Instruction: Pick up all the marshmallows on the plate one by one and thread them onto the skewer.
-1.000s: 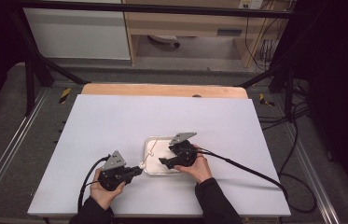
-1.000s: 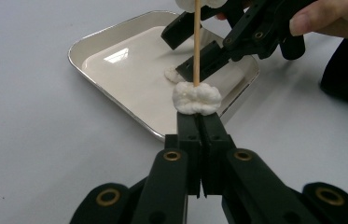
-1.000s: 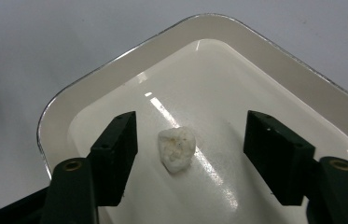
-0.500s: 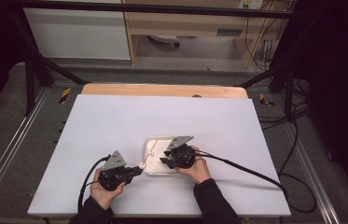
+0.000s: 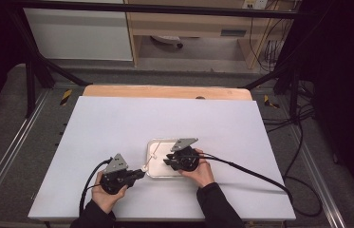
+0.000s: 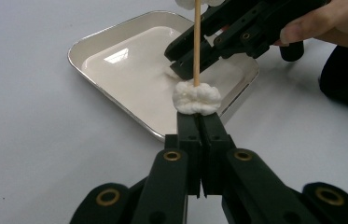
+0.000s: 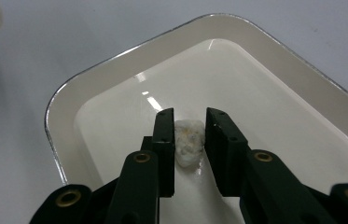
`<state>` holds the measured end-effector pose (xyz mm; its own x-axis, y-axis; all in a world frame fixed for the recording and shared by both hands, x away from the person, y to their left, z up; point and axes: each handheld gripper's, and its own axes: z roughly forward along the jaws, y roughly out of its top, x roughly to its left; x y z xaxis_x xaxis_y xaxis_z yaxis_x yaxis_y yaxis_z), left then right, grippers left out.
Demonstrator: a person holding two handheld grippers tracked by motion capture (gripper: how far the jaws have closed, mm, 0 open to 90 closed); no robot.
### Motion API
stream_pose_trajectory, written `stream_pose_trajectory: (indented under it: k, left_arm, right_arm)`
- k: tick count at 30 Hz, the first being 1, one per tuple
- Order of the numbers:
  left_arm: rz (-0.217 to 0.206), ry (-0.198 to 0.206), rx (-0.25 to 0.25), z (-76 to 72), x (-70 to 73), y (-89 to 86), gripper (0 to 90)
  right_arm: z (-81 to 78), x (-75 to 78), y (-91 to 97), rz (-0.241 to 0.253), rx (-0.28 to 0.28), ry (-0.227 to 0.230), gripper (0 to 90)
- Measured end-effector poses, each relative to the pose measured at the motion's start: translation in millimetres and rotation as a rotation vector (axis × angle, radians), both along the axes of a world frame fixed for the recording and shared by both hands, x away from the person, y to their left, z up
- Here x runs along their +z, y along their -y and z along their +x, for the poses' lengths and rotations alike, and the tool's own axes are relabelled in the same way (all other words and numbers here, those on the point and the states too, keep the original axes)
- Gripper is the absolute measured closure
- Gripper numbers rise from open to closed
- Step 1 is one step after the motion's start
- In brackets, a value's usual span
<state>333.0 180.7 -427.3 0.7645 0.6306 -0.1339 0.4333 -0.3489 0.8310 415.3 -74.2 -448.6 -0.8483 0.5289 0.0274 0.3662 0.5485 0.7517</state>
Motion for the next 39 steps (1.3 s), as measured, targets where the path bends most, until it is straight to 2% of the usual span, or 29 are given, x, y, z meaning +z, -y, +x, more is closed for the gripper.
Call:
stream_pose_trajectory:
  k: [13, 26, 30, 37, 39]
  left_arm:
    - [-0.003, -0.001, -0.003, -0.7, -0.2, 1.6, 88.5]
    - [0.001, 0.000, -0.013, -1.6, -0.7, 3.4, 88.5]
    - [0.003, 0.002, -0.018, -2.3, -0.7, 4.5, 88.5]
    - [0.003, 0.008, -0.024, -3.1, -0.1, 5.4, 88.5]
    - [0.003, 0.008, -0.024, -3.3, 0.1, 5.5, 88.5]
  right_arm:
    - [-4.6, 21.7, 10.2, 0.050, -0.006, -0.026, 75.1]
    - [-12.5, 31.5, 33.8, 0.121, -0.043, -0.042, 75.1]
    - [-16.5, 37.6, 44.0, 0.162, -0.053, -0.043, 75.1]
    - [-23.0, 57.1, 63.2, 0.282, -0.059, -0.036, 75.0]
    - [-24.5, 63.0, 67.8, 0.303, -0.061, -0.032, 75.0]
